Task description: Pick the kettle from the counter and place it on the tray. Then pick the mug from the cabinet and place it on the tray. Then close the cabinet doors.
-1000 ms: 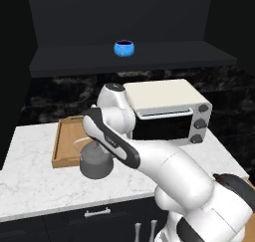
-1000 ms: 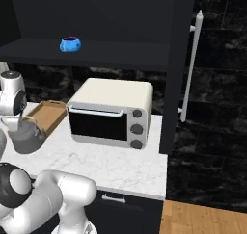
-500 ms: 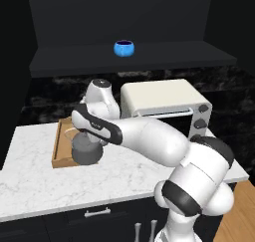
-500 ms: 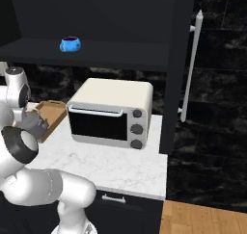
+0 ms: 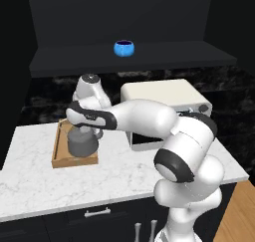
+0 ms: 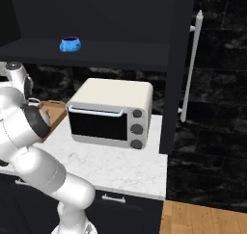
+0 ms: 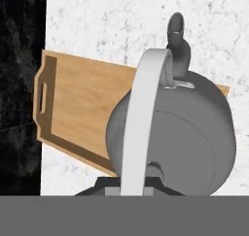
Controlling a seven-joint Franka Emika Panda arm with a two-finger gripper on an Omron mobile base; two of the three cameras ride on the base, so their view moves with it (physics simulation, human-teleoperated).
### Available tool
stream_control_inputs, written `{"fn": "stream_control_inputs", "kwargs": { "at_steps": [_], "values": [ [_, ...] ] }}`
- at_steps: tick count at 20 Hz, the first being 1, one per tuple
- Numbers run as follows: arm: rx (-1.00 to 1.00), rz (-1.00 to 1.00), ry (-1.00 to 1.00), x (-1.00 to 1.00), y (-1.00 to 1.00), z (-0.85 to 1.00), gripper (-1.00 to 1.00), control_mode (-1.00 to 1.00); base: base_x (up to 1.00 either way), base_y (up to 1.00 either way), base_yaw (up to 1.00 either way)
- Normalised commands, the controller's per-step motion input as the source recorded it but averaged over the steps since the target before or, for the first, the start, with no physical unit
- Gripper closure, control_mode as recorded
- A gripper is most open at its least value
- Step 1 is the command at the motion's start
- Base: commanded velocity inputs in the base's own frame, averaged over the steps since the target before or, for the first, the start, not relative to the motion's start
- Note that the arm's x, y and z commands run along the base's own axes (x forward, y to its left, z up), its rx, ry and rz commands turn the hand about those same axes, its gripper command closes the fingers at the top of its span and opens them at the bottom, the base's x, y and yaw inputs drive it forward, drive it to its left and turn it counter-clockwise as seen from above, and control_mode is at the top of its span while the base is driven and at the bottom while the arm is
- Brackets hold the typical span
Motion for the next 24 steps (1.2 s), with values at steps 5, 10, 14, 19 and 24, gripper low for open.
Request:
{"fn": "stream_control_inputs", "kwargs": {
  "at_steps": [5, 10, 14, 19, 24],
  "values": [
    [0.00, -0.12, -0.19, 0.28, 0.03, 0.00, 1.00, -1.00, 0.00, 0.00, 0.00],
    [0.00, -0.12, -0.20, 0.25, 0.01, -0.01, 1.00, -1.00, 0.00, 0.00, 0.00],
    [0.02, -0.12, -0.20, 0.26, 0.00, 0.00, 1.00, -1.00, 0.00, 0.00, 0.00],
    [0.02, -0.11, -0.11, 0.26, 0.11, -0.02, 1.00, -1.00, 0.00, 0.00, 0.00],
    [0.03, -0.05, -0.06, 0.14, 0.46, -0.01, 1.00, -1.00, 0.00, 0.00, 0.00]
  ]
}}
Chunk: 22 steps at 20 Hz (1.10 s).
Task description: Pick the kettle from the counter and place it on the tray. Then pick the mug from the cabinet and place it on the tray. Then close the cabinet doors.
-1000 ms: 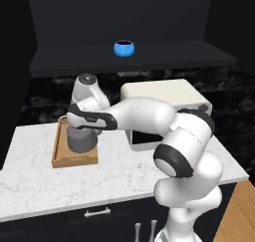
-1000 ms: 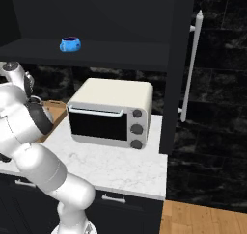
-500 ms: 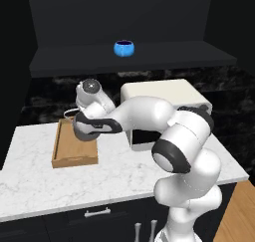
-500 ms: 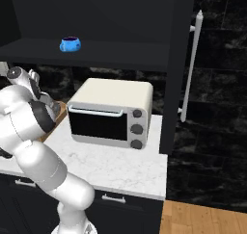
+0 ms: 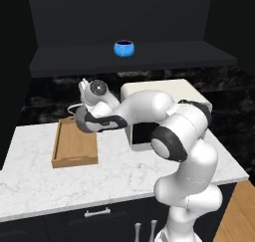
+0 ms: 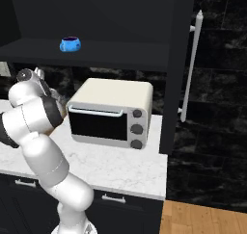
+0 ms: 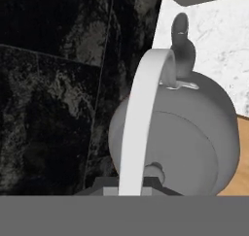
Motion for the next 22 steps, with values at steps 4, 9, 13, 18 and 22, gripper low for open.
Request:
{"fn": "stream_control_inputs", "kwargs": {
  "at_steps": [4, 9, 13, 18, 22],
  "values": [
    [0.03, -0.04, -0.01, 0.08, 0.58, -0.03, 1.00, -1.00, 0.00, 0.00, 0.00],
    [0.02, -0.07, 0.00, 0.00, 0.45, -0.16, 1.00, -1.00, 0.00, 0.00, 0.00],
    [0.00, -0.09, 0.00, 0.00, 0.37, -0.24, 1.00, -1.00, 0.00, 0.00, 0.00],
    [0.00, -0.09, 0.00, 0.00, 0.42, -0.26, 1.00, -1.00, 0.00, 0.00, 0.00],
    [0.01, -0.06, 0.00, -0.01, 0.54, -0.29, 1.00, -1.00, 0.00, 0.00, 0.00]
  ]
}}
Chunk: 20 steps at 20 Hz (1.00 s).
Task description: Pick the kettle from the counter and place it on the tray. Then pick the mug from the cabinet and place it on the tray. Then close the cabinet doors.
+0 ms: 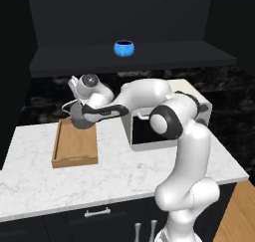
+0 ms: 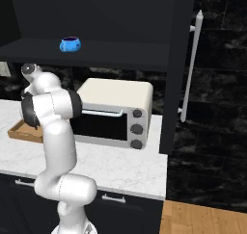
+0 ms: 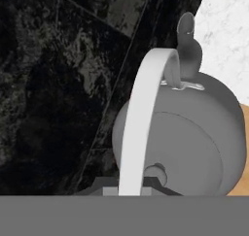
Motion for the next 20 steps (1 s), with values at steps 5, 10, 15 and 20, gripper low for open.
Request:
{"fn": "stream_control_inputs", "kwargs": {
  "at_steps": [5, 10, 15, 20],
  "values": [
    [0.02, -0.03, 0.00, -0.11, 0.53, -0.28, 1.00, -1.00, 0.00, 0.00, 0.00],
    [0.03, -0.01, 0.00, -0.10, 0.31, -0.37, 1.00, -1.00, 0.00, 0.00, 0.00],
    [0.04, 0.00, 0.00, -0.10, 0.00, -0.42, 1.00, -1.00, 0.00, 0.00, 0.00],
    [0.01, 0.00, 0.00, 0.00, 0.00, -0.35, 1.00, -1.00, 0.00, 0.00, 0.00]
  ]
}}
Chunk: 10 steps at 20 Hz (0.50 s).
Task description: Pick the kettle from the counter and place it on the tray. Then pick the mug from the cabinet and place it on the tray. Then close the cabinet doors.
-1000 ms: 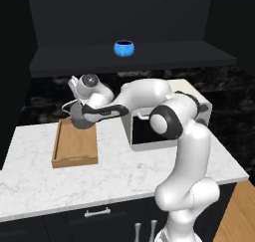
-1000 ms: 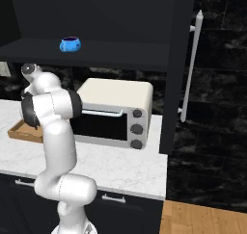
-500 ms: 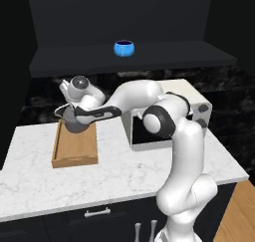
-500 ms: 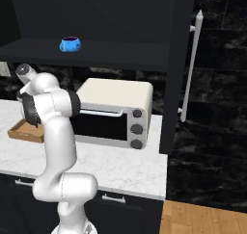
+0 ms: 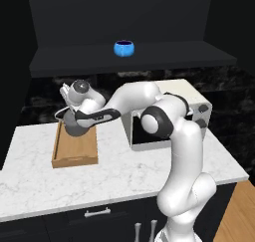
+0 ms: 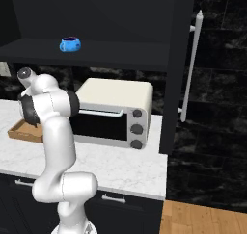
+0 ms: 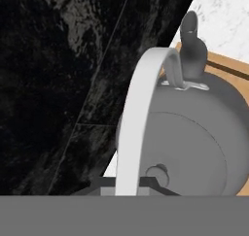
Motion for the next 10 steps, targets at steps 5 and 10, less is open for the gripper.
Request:
{"fn": "stream_control_inputs", "kwargs": {
  "at_steps": [5, 10],
  "values": [
    [0.02, 0.00, 0.00, 0.00, 0.00, -0.33, 1.00, -1.00, 0.00, 0.00, 0.00],
    [0.00, -0.04, 0.00, -0.04, -0.02, -0.41, -1.00, -1.00, 0.00, 0.00, 0.00]
  ]
}}
